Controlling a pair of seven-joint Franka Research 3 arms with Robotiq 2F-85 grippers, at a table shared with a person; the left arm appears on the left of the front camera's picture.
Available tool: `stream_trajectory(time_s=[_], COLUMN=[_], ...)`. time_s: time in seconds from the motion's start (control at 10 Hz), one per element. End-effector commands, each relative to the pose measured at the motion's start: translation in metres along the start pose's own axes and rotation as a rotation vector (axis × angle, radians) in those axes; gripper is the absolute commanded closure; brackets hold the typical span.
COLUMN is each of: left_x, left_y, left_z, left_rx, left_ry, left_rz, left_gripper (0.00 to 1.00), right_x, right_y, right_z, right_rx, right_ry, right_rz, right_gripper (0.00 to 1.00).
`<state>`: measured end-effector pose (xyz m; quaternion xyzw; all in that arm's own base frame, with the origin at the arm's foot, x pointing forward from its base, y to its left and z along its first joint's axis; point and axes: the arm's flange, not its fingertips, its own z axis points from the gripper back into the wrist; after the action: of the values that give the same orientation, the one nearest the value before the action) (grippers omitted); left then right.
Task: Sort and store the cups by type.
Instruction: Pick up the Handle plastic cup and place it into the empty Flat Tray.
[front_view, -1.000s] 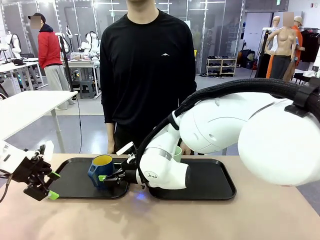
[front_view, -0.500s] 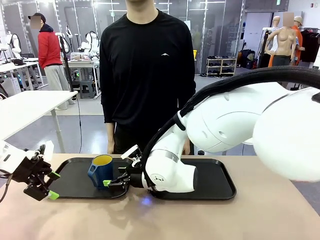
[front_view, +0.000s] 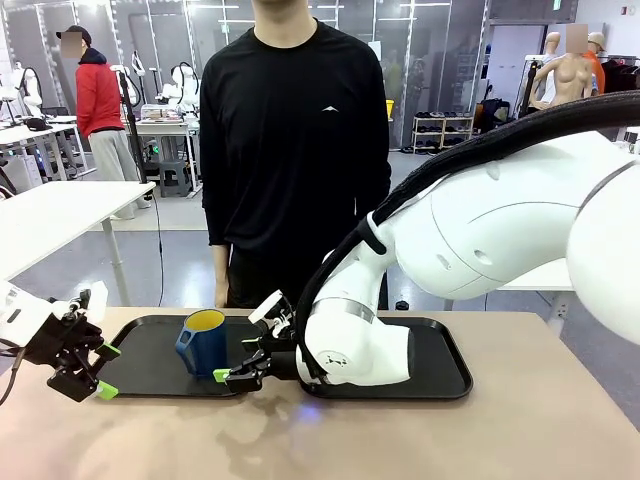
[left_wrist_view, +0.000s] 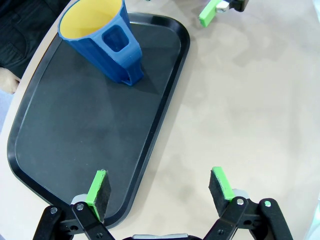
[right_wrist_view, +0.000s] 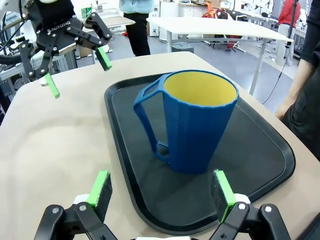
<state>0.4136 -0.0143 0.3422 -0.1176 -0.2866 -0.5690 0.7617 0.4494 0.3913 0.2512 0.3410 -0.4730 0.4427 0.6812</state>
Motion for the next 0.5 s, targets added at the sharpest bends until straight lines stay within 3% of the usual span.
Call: stream_trajectory(time_s=[0.0,0.4], left_x=[-0.0008,-0.0008], left_y=[-0.0002,-0.0002], left_z=[-0.0018,-0.0018], left_rx=[0.011,0.011], left_ry=[0.002,0.002], left_rz=[0.0,0.0], left_gripper=[0.0,0.0], right_x=[-0.0005,-0.0005], right_y=[-0.0014,-0.0014], right_z=[-0.0024,-0.0024], right_rx=[-0.007,-0.007], right_ry=[-0.004,-0.004], right_rz=[-0.007,-0.007], right_gripper=[0.0,0.0])
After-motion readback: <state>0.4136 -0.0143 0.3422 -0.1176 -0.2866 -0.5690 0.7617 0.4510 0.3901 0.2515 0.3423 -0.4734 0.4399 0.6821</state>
